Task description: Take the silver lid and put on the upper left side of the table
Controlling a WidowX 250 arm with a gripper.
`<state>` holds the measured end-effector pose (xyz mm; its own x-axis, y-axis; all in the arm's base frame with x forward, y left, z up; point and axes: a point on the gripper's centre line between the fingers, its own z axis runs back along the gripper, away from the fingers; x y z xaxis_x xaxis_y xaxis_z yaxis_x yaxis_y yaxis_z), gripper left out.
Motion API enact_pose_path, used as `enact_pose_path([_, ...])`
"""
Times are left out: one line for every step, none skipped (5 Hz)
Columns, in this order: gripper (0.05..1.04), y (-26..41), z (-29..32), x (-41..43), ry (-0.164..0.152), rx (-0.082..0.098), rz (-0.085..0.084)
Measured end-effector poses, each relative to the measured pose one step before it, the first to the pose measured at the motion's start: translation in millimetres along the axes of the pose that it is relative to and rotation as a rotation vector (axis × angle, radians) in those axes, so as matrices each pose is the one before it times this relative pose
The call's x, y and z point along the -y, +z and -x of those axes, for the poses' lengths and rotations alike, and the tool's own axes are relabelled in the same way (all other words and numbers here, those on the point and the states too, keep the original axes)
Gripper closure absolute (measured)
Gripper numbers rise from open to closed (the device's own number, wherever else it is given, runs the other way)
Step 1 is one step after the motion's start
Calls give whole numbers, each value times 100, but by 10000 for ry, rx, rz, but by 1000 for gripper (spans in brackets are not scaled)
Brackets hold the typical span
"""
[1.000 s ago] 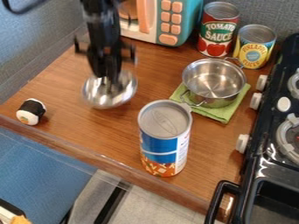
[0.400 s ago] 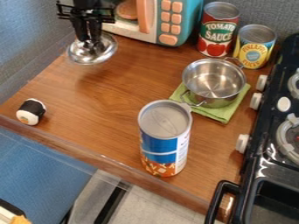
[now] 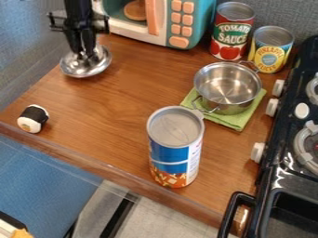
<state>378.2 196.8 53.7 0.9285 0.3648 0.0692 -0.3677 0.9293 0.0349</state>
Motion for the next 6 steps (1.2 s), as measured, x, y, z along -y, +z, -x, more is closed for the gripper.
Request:
enact_pose_path([763,-1247,-820,-70,302,-215,0])
enact_pose_path([474,72,36,158,-37,-40,102])
enact_pose_path([178,470,545,186,-378,97,51])
enact_pose_path([73,3640,183,371,-967,821,91])
enact_pose_path([78,2141,679,649,-989,465,199])
enact_pose_path([83,1015,611,186,-918,77,-15])
